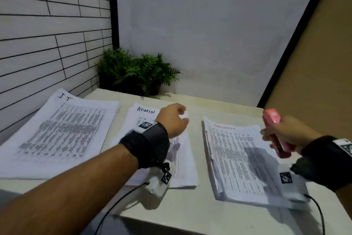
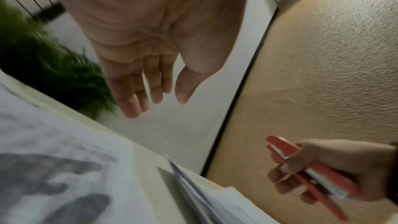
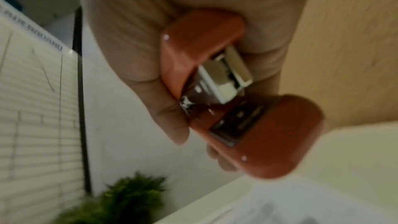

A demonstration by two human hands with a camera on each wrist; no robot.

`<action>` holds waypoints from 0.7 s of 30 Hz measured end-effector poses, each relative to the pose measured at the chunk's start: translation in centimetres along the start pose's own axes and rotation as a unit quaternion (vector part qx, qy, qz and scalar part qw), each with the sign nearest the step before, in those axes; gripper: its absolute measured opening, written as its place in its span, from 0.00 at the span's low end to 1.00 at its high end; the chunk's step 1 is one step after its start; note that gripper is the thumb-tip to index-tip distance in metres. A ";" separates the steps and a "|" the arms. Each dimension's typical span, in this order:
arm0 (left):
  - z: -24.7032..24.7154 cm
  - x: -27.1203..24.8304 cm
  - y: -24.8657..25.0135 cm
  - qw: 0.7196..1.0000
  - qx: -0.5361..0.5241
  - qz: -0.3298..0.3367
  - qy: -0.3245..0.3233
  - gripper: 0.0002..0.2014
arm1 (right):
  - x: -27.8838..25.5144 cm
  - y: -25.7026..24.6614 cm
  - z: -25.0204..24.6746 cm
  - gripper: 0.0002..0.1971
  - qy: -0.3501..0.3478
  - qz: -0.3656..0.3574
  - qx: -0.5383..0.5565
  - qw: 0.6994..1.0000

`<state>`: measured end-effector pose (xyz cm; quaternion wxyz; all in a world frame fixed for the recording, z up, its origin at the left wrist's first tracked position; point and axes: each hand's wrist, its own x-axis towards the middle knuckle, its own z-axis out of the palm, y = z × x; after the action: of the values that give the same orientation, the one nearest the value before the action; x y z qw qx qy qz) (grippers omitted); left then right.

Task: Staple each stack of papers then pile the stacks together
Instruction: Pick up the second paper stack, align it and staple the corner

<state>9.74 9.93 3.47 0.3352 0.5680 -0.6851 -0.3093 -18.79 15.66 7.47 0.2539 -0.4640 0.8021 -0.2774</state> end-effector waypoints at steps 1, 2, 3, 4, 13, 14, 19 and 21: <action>-1.3 0.2 -0.9 0.999 0.026 -0.013 0.016 0.21 | -0.6 -1.3 0.9 0.07 -0.041 -0.001 0.055 0.998; -2.5 0.4 -1.9 0.998 0.054 -0.033 0.024 0.21 | -1.2 -2.5 2.1 0.09 -0.080 0.000 0.097 0.992; -3.6 0.6 -2.9 0.995 0.084 -0.055 0.028 0.22 | -1.6 -3.7 3.4 0.10 -0.115 0.003 0.120 0.986; -4.5 0.6 -3.9 0.990 0.115 -0.081 0.029 0.23 | -2.0 -4.7 4.8 0.09 -0.145 0.005 0.133 0.980; -7.3 0.0 -8.2 0.966 0.168 -0.196 -0.015 0.15 | -1.7 -9.1 15.3 0.07 -0.204 0.003 0.069 0.977; -7.3 0.0 -8.2 0.965 0.171 -0.198 -0.016 0.14 | -1.5 -9.1 15.7 0.07 -0.198 -0.002 0.054 0.979; -7.6 0.1 -8.6 0.969 0.127 -0.210 -0.011 0.14 | -1.0 -8.8 16.7 0.06 -0.171 -0.009 0.023 0.985; -7.8 0.1 -8.7 0.971 0.096 -0.220 -0.003 0.20 | -0.9 -8.4 16.9 0.06 -0.166 -0.006 0.023 0.986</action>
<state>21.03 8.11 1.04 0.2011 0.7335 -0.5705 -0.3099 -2.11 9.42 1.22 0.3924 -0.5028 0.7391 -0.2166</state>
